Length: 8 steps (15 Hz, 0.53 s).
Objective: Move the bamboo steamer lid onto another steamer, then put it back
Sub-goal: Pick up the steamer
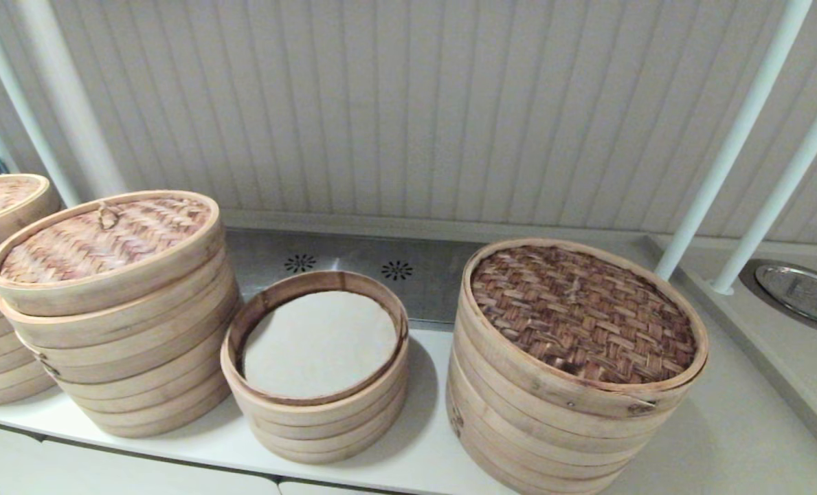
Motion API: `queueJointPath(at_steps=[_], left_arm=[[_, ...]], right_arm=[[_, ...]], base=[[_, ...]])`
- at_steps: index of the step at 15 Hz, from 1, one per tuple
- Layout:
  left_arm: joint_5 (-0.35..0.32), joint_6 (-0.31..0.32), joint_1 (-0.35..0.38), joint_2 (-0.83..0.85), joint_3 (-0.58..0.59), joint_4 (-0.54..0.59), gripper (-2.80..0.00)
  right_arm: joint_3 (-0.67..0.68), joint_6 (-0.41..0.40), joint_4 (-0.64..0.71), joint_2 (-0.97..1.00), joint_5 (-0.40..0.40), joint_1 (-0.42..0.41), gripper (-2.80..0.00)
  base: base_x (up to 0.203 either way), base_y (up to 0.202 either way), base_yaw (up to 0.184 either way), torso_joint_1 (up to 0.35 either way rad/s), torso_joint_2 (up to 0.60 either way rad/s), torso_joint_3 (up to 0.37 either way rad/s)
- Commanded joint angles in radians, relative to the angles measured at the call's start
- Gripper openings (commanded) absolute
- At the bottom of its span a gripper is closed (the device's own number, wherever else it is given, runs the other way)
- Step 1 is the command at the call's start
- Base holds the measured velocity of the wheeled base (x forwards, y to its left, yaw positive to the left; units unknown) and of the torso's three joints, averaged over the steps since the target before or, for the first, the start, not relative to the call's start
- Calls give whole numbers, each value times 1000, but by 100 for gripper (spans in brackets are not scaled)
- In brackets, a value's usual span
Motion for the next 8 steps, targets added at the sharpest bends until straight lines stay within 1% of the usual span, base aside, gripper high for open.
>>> queueJointPath(at_steps=[1, 2, 3, 8], left_arm=[[29, 2, -12, -85, 2, 11, -280], [55, 8, -13, -85, 20, -18, -280], [76, 30, -13, -86, 45, -41, -280], [69, 26, -13, -83, 44, -35, -280]], right_arm=[[2, 0, 0, -1, 0, 0, -280], [3, 0, 0, -1, 0, 0, -280], [3, 0, 0, -1, 0, 0, -280], [3, 0, 0, -1, 0, 0, -280]], base=[[0, 0, 0, 0, 0, 0], [0, 0, 0, 0, 0, 0], [0, 0, 0, 0, 0, 0], [0, 0, 0, 0, 0, 0]])
